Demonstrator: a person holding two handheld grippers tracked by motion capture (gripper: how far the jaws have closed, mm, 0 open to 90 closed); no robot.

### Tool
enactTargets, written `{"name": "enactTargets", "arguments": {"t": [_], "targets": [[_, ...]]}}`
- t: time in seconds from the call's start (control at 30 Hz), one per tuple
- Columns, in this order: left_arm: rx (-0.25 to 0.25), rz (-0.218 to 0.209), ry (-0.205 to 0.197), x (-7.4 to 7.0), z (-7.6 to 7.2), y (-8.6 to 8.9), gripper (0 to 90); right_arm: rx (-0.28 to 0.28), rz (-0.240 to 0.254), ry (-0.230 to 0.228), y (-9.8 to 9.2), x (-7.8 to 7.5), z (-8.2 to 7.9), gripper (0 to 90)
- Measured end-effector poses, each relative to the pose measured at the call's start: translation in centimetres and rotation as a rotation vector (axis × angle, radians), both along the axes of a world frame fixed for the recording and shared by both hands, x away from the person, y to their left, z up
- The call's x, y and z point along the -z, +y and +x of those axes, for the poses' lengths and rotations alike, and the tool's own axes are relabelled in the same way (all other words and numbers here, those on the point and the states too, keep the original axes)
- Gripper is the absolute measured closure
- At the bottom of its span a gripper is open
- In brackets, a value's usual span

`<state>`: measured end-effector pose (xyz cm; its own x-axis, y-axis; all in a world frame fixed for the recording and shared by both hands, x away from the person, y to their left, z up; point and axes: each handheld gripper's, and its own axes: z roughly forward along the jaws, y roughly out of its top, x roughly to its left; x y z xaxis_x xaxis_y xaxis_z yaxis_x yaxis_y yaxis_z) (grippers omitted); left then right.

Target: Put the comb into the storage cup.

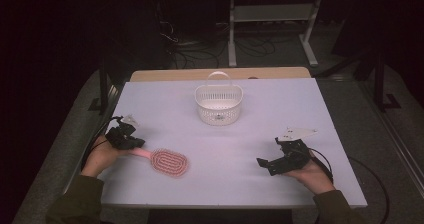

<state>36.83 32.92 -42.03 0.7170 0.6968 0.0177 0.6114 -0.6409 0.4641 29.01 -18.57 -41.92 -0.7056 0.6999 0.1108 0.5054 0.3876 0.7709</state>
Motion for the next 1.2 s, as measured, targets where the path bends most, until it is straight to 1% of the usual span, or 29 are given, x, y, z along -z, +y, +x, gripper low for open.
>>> {"name": "enactTargets", "arguments": {"t": [0.43, 0.77, 0.87, 1.17, 1.2], "targets": [[0.015, -0.005, 0.017, -0.1, -1.2, 0.9, 90.0, -0.003, 0.0, 0.002, 0.0, 0.0, 0.0, 0.0], [0.027, -0.02, 0.03, -0.1, -2.7, 1.5, 90.0, -0.006, 0.001, 0.003, 0.1, 0.1, 0.0, 0.0], [0.024, -0.037, 0.034, -0.1, -3.4, 1.8, 90.0, -0.007, 0.001, 0.004, 0.1, 0.1, 0.0, 0.0], [0.029, -0.061, 0.042, 0.0, -4.7, 2.2, 90.0, -0.008, 0.003, 0.004, 0.1, 0.0, 0.1, 0.0], [0.028, -0.07, 0.042, 0.0, -5.0, 2.3, 90.0, -0.009, 0.003, 0.004, 0.1, 0.1, 0.1, 0.0]]}}
